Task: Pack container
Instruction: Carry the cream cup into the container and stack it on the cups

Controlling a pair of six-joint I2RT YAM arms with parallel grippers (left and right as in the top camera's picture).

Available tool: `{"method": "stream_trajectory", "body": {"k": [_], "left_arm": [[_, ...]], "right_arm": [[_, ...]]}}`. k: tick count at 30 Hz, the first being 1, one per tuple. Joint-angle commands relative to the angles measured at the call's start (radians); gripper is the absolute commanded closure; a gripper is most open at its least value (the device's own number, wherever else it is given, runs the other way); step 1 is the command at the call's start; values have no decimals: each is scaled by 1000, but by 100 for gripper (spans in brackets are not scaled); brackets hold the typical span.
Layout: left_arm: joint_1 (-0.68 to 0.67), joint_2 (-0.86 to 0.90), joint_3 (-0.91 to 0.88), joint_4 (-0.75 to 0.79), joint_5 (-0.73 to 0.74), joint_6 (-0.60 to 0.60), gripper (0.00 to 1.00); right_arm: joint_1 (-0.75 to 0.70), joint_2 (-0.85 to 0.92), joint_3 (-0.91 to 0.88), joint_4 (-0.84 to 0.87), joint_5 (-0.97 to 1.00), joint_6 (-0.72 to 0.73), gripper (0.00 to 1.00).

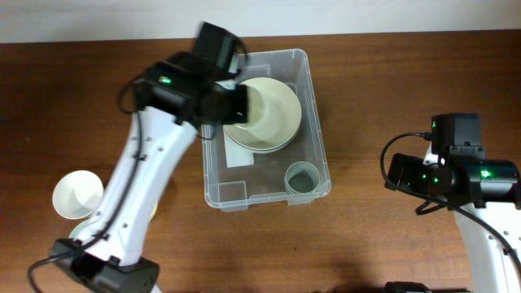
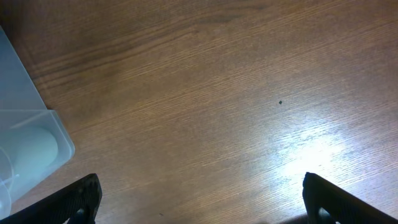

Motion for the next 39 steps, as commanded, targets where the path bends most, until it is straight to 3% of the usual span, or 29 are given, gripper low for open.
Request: {"method": "stream_trajectory", "body": {"k": [1, 11, 31, 33, 34, 35, 39], "left_arm": [[-103, 54, -2, 13, 19, -10, 99], [-263, 208, -2, -24, 90, -9, 99], [-269, 290, -9, -89, 66, -9, 99], [-269, 290, -9, -97, 66, -9, 91], [-269, 290, -9, -104, 66, -9, 69], [-269, 290, -9, -106, 66, -9, 60], [-259, 288, -8, -111, 56, -9, 58]], "right_arm": [[-6, -7, 0, 0, 2, 2, 1], [-6, -7, 0, 0, 2, 2, 1], [-6, -7, 0, -1, 2, 2, 1], [-6, -7, 0, -1, 2, 2, 1], [-6, -7, 0, -1, 2, 2, 1], [-6, -7, 0, -1, 2, 2, 1], [-6, -7, 0, -1, 2, 2, 1]]}}
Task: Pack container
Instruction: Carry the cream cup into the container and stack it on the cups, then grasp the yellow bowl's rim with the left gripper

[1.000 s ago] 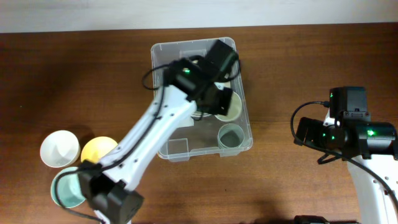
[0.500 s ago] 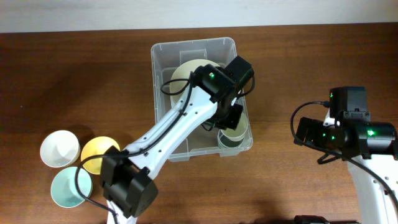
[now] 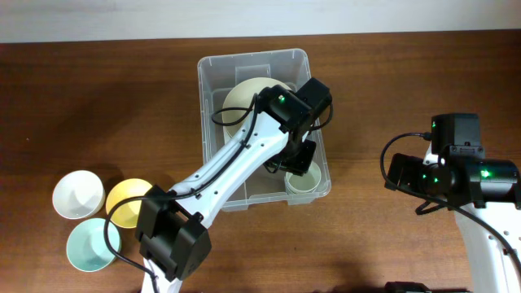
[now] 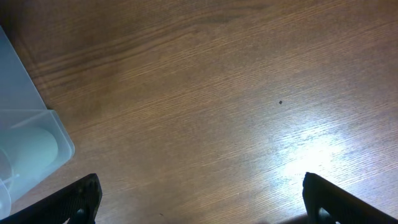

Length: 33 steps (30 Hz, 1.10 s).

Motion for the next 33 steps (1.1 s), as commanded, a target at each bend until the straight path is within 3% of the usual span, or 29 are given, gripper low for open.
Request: {"method": "stream_trajectory", "body": {"k": [1, 7, 13, 18, 24, 33], "left_arm": [[24, 3, 1, -5, -34, -3, 58], [161, -84, 7, -39, -156, -15, 58], [442, -220, 7, -40, -216, -15, 53], [700, -236, -6, -95, -211, -47, 52], [853, -237, -213, -82, -185, -70, 51], [858, -237, -706, 260, -112, -79, 44]], "right_arm": [[-6, -7, 0, -1, 2, 2, 1], [-6, -7, 0, 0, 2, 2, 1], [-6, -7, 0, 0, 2, 2, 1], [-6, -7, 0, 0, 2, 2, 1], [-6, -7, 0, 0, 2, 2, 1], [-6, -7, 0, 0, 2, 2, 1]]}}
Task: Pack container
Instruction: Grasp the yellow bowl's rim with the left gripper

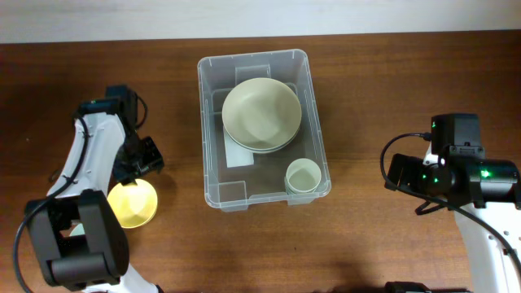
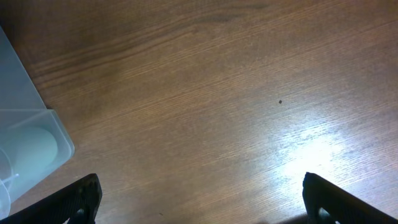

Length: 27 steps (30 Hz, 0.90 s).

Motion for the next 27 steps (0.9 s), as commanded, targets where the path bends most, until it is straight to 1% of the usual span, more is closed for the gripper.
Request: {"method": "stream_trajectory", "body": {"k": [1, 5, 6, 9, 12, 13, 14, 16, 17, 18, 23, 25, 27], "left_arm": [[2, -8, -121, 71, 22, -13, 44], [2, -8, -185, 114, 5, -12, 43], [2, -8, -205, 136, -10, -12, 38], [2, -8, -218, 157, -21, -12, 39], [2, -8, -218, 165, -30, -11, 49], [2, -8, -218, 165, -49, -11, 56], [2, -8, -218, 165, -58, -11, 61], [2, -8, -218, 165, -59, -8, 75], [2, -8, -218, 165, -59, -8, 78], [2, -8, -218, 165, -59, -8, 84], [2, -8, -218, 168, -62, -8, 93], [2, -8, -218, 176, -62, -8, 99], [2, -8, -216, 187, -62, -8, 99]], "right_arm": [[-6, -7, 1, 0, 2, 2, 1], [-6, -7, 1, 1, 2, 2, 1], [-6, -7, 1, 1, 2, 2, 1], [-6, -7, 1, 0, 2, 2, 1], [-6, -7, 1, 0, 2, 2, 1], [-6, -7, 1, -2, 2, 2, 1], [-6, -7, 1, -3, 2, 2, 1], [-6, -7, 1, -5, 2, 2, 1], [-6, -7, 1, -4, 2, 2, 1], [-6, -7, 1, -3, 2, 2, 1], [-6, -7, 1, -4, 2, 2, 1], [-6, -7, 1, -4, 2, 2, 1], [-6, -7, 1, -3, 2, 2, 1]]}}
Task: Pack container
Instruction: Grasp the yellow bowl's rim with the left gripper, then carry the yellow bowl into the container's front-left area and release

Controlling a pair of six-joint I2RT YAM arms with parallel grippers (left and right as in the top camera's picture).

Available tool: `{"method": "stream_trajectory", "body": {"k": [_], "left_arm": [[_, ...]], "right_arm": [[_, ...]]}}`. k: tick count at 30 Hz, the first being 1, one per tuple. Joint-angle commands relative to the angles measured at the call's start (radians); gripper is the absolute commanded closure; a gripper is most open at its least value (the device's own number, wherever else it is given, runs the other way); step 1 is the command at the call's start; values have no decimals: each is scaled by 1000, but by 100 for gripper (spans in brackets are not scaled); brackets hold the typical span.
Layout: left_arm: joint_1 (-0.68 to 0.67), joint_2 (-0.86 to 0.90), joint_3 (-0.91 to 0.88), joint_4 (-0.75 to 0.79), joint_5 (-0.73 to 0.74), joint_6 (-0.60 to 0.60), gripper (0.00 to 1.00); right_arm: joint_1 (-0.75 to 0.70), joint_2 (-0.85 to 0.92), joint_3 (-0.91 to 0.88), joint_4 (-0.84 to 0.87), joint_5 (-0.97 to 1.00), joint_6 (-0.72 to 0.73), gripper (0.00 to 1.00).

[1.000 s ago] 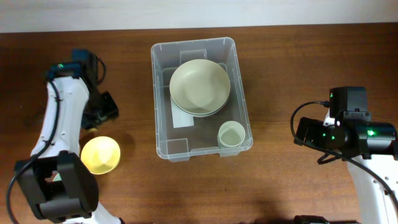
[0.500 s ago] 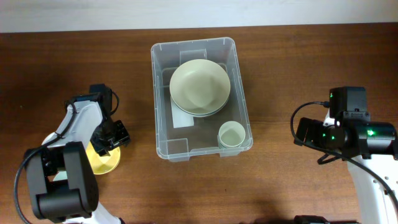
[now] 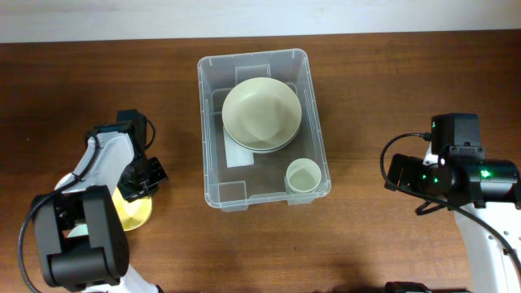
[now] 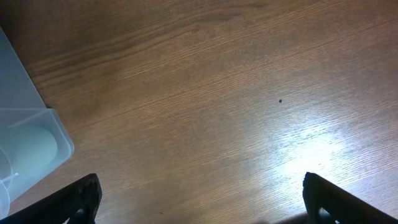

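Note:
A clear plastic container stands mid-table. Inside it lies a stack of pale green bowls, and a cream cup sits in its front right corner. On the table to its left is a yellow bowl. My left gripper is at that bowl's upper rim; its jaws are hidden under the wrist. My right gripper hangs open over bare wood right of the container, holding nothing. The container's corner with the cup shows in the right wrist view.
A sliver of a white bowl shows beside my left arm, which covers most of the other bowls. The right arm's body stands at the table's right side. The table's back edge meets a white wall.
My left gripper has moved a little toward the front, from just above the yellow bowl to its upper rim. The yellow bowl sits slightly lower in view. The right arm has not moved.
My left arm was first over the pale bowls in the container. Then it reached to the container's front right corner by the cup, with white, yellow and teal bowls on the table at left. Later it stood by the yellow bowl, and now at its rim.

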Motion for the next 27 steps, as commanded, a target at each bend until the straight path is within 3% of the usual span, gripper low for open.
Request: {"method": "stream_trajectory", "body": {"k": [1, 15, 21, 27], "left_arm": [[1, -6, 0, 20, -9, -1, 99], [-2, -7, 70, 7, -9, 14, 99], [-115, -82, 193, -43, -10, 29, 99], [-278, -159, 456, -219, -11, 30, 99]], "right_arm": [[-6, -7, 1, 0, 2, 1, 1], [-6, -7, 1, 0, 3, 2, 1], [-6, -7, 1, 5, 7, 1, 1], [-6, -7, 1, 7, 10, 1, 1]]}}
